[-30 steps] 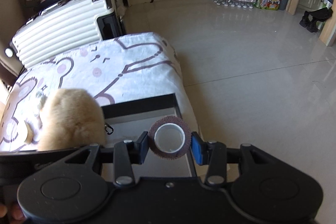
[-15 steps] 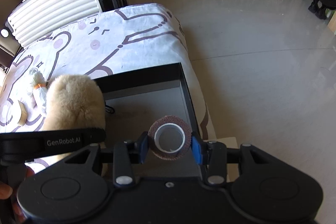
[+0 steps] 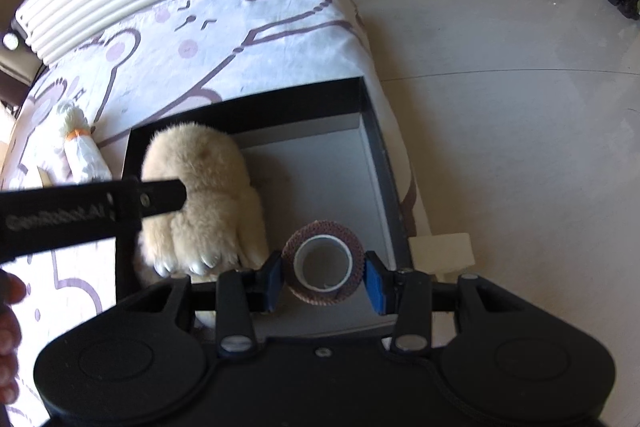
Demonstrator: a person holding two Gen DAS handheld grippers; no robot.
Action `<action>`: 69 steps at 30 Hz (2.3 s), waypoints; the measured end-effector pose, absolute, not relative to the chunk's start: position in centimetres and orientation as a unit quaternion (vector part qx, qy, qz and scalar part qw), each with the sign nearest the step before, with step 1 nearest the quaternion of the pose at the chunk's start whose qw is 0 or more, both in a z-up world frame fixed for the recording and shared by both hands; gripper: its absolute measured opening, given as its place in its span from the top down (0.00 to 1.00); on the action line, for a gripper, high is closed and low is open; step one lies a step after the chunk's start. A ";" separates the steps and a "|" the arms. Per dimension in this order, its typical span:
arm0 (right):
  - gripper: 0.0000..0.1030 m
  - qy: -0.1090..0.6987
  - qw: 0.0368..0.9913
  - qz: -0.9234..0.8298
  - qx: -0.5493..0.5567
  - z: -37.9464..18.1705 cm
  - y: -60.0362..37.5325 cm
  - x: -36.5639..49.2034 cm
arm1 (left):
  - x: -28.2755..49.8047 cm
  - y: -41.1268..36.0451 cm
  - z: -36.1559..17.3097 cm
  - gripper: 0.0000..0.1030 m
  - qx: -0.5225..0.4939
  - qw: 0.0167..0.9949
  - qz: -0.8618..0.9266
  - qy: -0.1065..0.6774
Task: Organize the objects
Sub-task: 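Lower the bunny into the box with the left gripper while the right gripper lowers the tape roll in, then open both grippers and release the bunny and tape roll in the box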
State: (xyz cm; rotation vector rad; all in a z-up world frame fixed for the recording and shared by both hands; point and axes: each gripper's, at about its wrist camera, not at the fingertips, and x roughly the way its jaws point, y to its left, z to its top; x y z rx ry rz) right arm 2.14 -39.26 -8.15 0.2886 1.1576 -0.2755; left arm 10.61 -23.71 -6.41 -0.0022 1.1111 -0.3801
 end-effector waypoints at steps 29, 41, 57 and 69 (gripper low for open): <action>0.49 0.542 0.817 -0.140 0.142 -6.7 -38.5 1.6 | 9.3 -21.2 -4.1 0.32 0.015 0.840 -0.181 0.511; 0.46 0.486 0.845 -0.175 0.139 -3.4 -38.8 0.3 | 8.0 -20.0 -3.3 0.31 0.034 0.848 -0.159 0.504; 0.29 0.452 0.861 -0.197 0.120 -1.9 -38.9 -1.7 | 6.2 -19.0 -2.5 0.11 0.044 0.867 -0.125 0.480; 0.06 0.432 0.871 -0.215 0.092 -1.4 -39.5 -3.0 | 5.9 -19.0 -2.5 0.00 0.047 0.874 -0.110 0.470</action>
